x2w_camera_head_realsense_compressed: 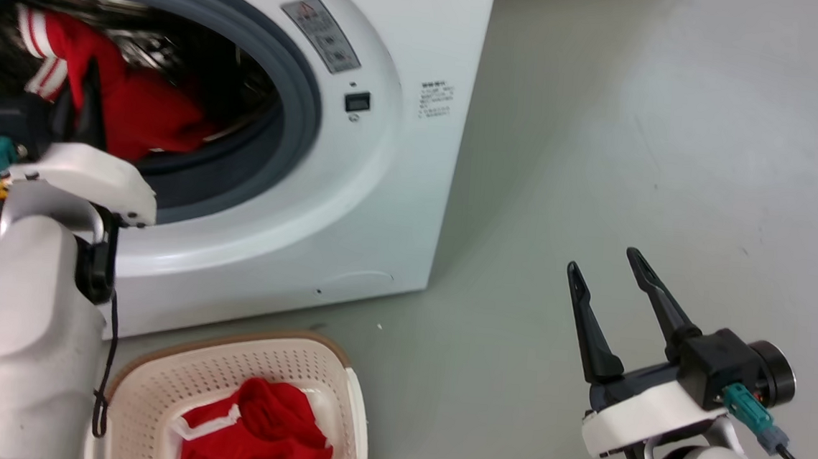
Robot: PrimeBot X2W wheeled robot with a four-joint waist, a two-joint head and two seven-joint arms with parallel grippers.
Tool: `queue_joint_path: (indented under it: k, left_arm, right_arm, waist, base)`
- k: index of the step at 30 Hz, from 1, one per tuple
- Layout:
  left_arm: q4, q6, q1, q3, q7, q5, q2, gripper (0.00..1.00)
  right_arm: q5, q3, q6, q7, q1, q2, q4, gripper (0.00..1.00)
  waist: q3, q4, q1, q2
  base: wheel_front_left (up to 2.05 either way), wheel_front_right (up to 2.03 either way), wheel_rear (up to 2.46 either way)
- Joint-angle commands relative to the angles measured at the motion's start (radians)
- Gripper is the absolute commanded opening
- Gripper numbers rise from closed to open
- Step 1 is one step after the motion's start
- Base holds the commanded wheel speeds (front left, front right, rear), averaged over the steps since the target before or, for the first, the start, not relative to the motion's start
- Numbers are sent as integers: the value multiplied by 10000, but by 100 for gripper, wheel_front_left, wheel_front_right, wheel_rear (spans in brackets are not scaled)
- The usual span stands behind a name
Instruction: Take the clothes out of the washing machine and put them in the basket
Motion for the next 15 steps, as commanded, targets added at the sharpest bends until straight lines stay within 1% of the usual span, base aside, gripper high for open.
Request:
queue_joint_path:
  k: [1, 6, 9, 12, 15]
  left_arm:
    - [-115, -45, 176, 20, -46, 42, -48, 0]
    - [-1247, -216, 1193, -14, -48, 39, -426, 0]
    - [-1848, -284, 1727, -173, -48, 66, -534, 0]
    - [-2596, -229, 2330, -355, 122, 74, -669, 0]
    - [-3696, -101, 3020, -428, 438, 36, -698, 0]
  right_arm:
    - [-50, -21, -7, 12, 149, 14, -49, 100]
    - [-156, -268, -7, 305, 610, 14, -331, 100]
    - [-207, -369, -7, 470, 844, 14, -522, 100]
    - [-261, -424, -7, 621, 1095, 12, -687, 100]
    - [-329, -453, -7, 722, 1206, 14, -836, 100]
  waist:
    - [-522, 401, 3, 0]
    - [-1145, 775, 3, 0]
    - [-1370, 964, 3, 0]
    - [-1571, 1133, 3, 0]
    - [-1667, 1248, 3, 0]
  base:
    - [0, 0, 0]
    - [0, 0, 0]
    - [0, 0, 0]
    - [0, 0, 0]
    - [0, 0, 0]
